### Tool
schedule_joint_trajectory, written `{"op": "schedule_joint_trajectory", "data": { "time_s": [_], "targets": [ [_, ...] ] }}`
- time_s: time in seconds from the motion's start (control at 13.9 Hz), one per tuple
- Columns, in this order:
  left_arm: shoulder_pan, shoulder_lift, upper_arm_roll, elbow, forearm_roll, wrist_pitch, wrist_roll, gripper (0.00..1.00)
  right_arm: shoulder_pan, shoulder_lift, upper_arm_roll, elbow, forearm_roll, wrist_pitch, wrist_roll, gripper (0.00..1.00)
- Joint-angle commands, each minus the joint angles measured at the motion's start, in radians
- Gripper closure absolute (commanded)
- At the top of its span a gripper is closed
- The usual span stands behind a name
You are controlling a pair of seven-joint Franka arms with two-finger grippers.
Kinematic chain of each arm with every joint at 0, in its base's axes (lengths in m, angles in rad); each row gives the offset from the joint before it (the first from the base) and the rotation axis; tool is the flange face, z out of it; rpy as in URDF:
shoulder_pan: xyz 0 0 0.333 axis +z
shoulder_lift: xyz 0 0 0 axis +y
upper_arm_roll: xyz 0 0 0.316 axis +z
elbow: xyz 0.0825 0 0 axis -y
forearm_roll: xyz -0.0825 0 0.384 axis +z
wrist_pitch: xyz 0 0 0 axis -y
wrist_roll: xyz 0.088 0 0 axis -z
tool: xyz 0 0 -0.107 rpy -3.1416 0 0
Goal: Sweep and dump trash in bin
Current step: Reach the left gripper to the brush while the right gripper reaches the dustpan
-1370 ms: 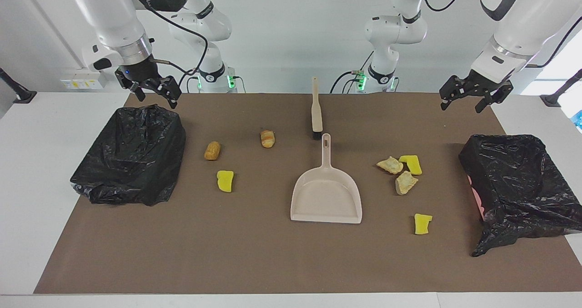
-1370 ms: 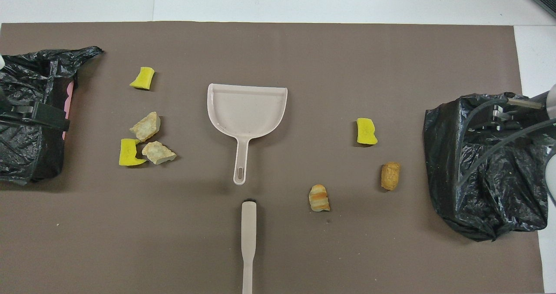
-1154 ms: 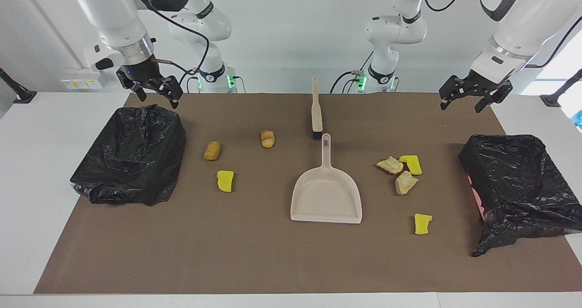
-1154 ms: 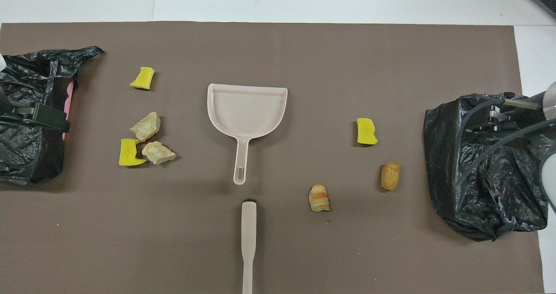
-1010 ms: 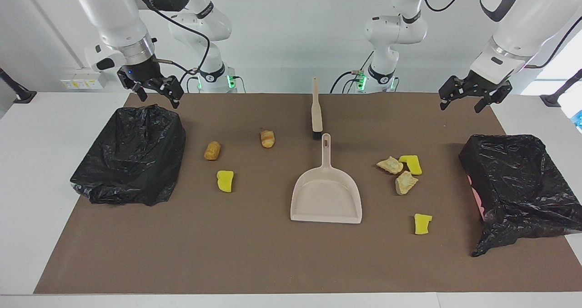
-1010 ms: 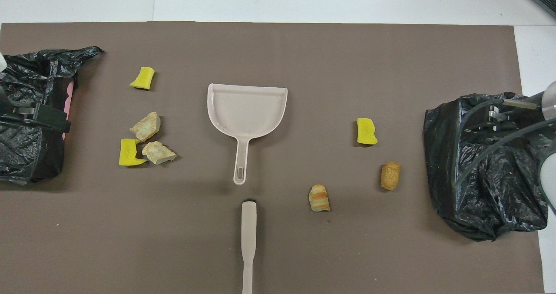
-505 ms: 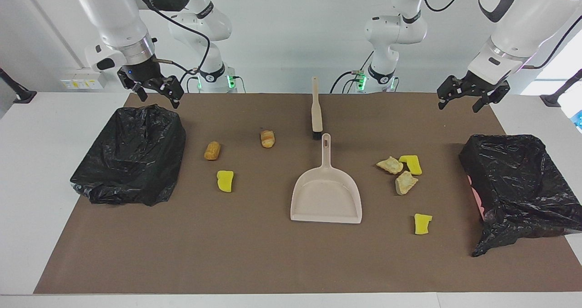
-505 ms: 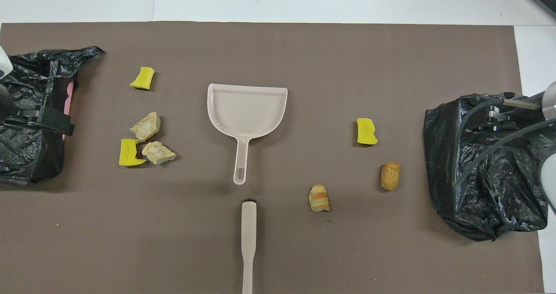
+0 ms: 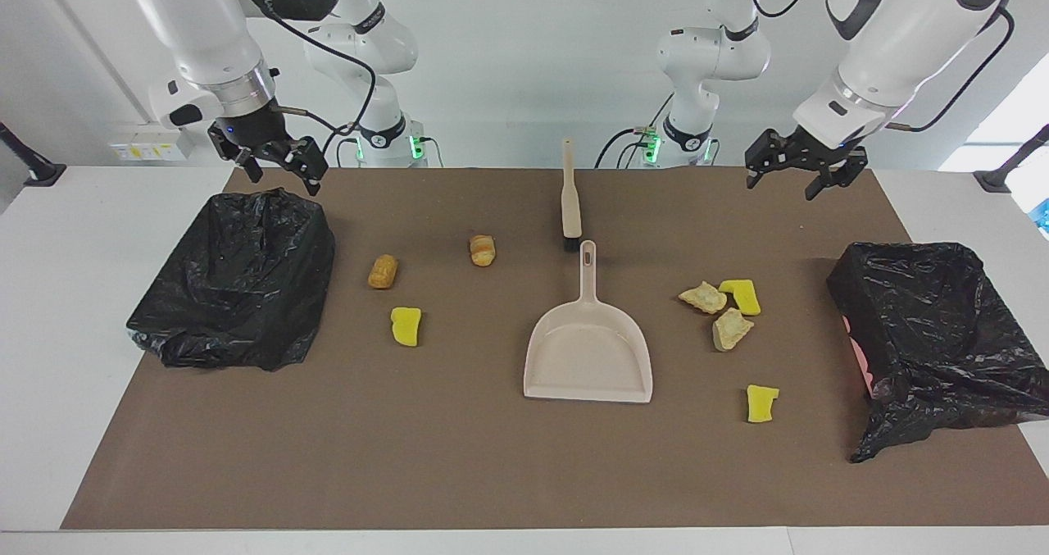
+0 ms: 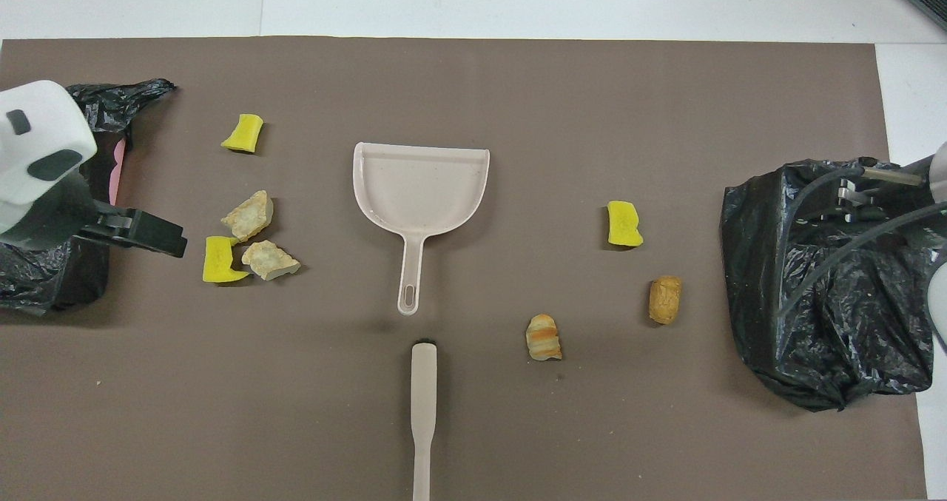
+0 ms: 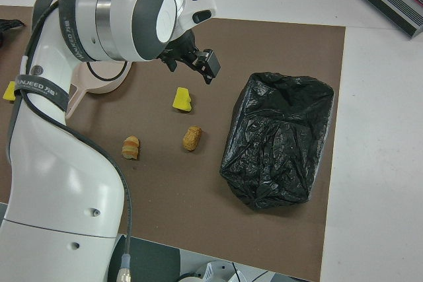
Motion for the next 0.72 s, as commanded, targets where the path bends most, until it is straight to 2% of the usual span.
{"op": "schedule_joint_trajectory", "data": {
  "time_s": [0.0,0.14,0.43,0.65],
  "targets": [
    [-0.111,-0.104,0.011,-0.181,-0.008,0.121,-0.076,0.0,-0.007,-0.003,0.001,0.003,0.01,-0.001,0.003,0.0],
    [-0.183,-0.164,0.009,-0.295,-0.006,0.198,-0.143,0.0,-0.007,-0.003,0.002,0.003,0.01,-0.001,0.003,0.0],
    [-0.289,-0.284,-0.003,-0.465,-0.008,0.255,-0.275,0.0,0.002,-0.003,0.002,0.003,0.01,-0.015,0.003,0.0],
    [-0.344,-0.318,-0.038,-0.554,-0.006,0.284,-0.335,0.0,0.006,-0.003,0.007,0.009,0.011,0.0,0.0,0.0]
  ]
}}
